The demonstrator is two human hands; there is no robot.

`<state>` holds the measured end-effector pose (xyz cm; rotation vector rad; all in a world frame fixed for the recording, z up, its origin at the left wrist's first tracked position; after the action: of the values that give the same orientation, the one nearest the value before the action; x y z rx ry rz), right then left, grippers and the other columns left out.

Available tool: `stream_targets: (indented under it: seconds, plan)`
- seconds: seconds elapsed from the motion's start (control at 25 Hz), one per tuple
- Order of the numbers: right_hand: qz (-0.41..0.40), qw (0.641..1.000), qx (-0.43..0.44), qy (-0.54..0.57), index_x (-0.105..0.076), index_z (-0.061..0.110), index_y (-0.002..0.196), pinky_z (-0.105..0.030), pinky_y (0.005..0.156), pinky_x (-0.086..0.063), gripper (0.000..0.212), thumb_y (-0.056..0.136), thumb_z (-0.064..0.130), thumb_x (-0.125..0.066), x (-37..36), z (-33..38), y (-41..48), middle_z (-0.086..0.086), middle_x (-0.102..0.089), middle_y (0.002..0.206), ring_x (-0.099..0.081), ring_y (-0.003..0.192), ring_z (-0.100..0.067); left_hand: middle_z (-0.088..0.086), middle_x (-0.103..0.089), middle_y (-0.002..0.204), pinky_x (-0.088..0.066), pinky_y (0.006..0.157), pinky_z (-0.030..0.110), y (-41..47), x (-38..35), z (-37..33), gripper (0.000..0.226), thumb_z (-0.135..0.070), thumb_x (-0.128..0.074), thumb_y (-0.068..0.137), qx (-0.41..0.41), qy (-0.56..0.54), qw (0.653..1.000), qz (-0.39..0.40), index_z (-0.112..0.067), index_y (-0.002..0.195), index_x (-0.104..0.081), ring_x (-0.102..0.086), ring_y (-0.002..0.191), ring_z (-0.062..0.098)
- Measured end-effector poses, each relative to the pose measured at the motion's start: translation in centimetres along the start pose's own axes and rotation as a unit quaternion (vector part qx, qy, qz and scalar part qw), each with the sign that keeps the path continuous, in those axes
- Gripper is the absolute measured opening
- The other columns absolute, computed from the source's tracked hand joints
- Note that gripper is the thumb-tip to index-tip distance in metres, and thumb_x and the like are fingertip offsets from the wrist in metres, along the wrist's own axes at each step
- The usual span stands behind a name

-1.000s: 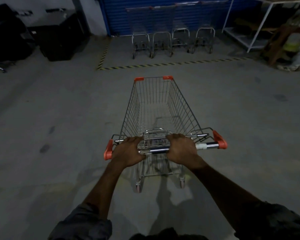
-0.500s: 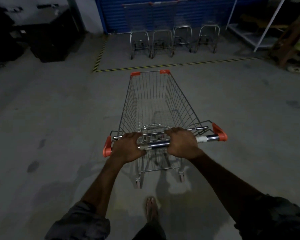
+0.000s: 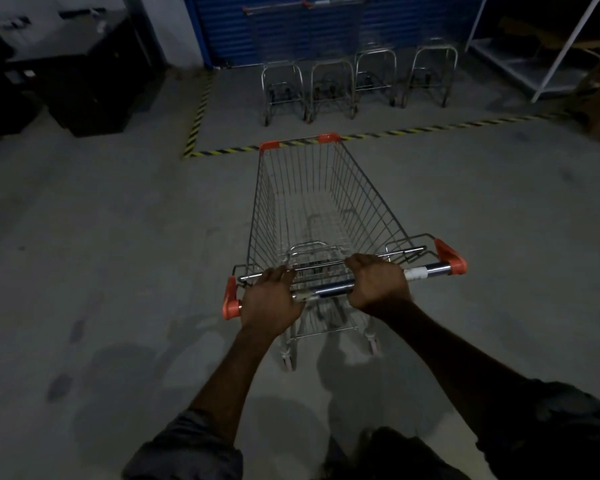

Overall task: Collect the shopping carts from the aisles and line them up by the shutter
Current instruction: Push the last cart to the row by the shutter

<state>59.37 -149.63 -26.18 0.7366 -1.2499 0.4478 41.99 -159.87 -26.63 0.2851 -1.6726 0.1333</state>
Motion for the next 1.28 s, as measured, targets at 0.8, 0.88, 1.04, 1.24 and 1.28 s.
stream_targets:
  seconds: [0.8,0.88,1.04,1.24,1.28]
  plan:
    - [0.115,0.992,0.052,-0.019,-0.079,0.019,0.103,-0.039,0.093,-0.054,0.055,0.066,0.053,-0.056,-10.3,-8.1,43.9,0.002,-0.054,0.147,-0.05,0.135,-0.019,-0.005,-0.066,0.135,-0.058,0.073,0.037,39.8,-0.3,15.2,0.037,-0.054,-0.075,0.07,0.053,0.022,0.994,-0.093,-0.02,0.083,-0.079,-0.069,0.111,0.017]
    - [0.11,0.992,0.054,-0.014,-0.079,0.017,0.101,-0.038,0.092,-0.055,0.058,0.062,0.052,-0.053,-11.2,-8.6,48.1,0.001,-0.06,0.14,-0.055,0.129,-0.02,-0.005,-0.065,0.136,-0.059,0.073,0.036,43.5,-0.5,17.1,0.039,-0.055,-0.077,0.07,0.055,0.022,0.994,-0.095,-0.019,0.083,-0.079,-0.069,0.111,0.017]
    - [0.074,0.997,0.029,0.002,-0.077,0.015,0.093,-0.033,0.078,-0.056,0.056,0.059,0.051,-0.05,-13.3,-9.3,56.8,-0.005,-0.075,0.109,-0.072,0.094,-0.025,-0.003,-0.068,0.131,-0.056,0.067,0.032,51.1,-0.2,20.9,0.041,-0.055,-0.082,0.067,0.051,0.027,0.993,-0.104,-0.017,0.082,-0.079,-0.072,0.102,0.019]
    - [0.037,0.998,0.057,-0.005,-0.075,0.011,0.076,-0.032,0.064,-0.051,0.043,0.066,0.048,-0.056,-16.6,-8.7,66.5,-0.01,-0.075,0.091,-0.07,0.071,-0.03,-0.002,-0.073,0.121,-0.056,0.068,0.032,59.8,0.0,26.8,0.032,-0.045,-0.082,0.064,0.049,0.021,0.993,-0.103,-0.018,0.081,-0.08,-0.073,0.098,0.02]
    - [0.025,0.997,0.073,0.001,-0.073,0.009,0.071,-0.032,0.062,-0.05,0.036,0.065,0.043,-0.062,-16.9,-8.3,68.6,-0.013,-0.074,0.087,-0.068,0.068,-0.031,-0.003,-0.073,0.121,-0.056,0.068,0.033,61.7,-0.2,28.3,0.032,-0.047,-0.08,0.065,0.057,0.02,0.994,-0.09,-0.018,0.081,-0.08,-0.073,0.098,0.019]
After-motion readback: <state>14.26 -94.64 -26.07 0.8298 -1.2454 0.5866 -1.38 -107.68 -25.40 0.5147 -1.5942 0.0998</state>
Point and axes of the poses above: each hand's wrist, its own y-axis towards the middle knuckle, its own x-axis out of the back of the hand, z = x × y, the point moved 9 cm from there along y, towards the middle knuckle
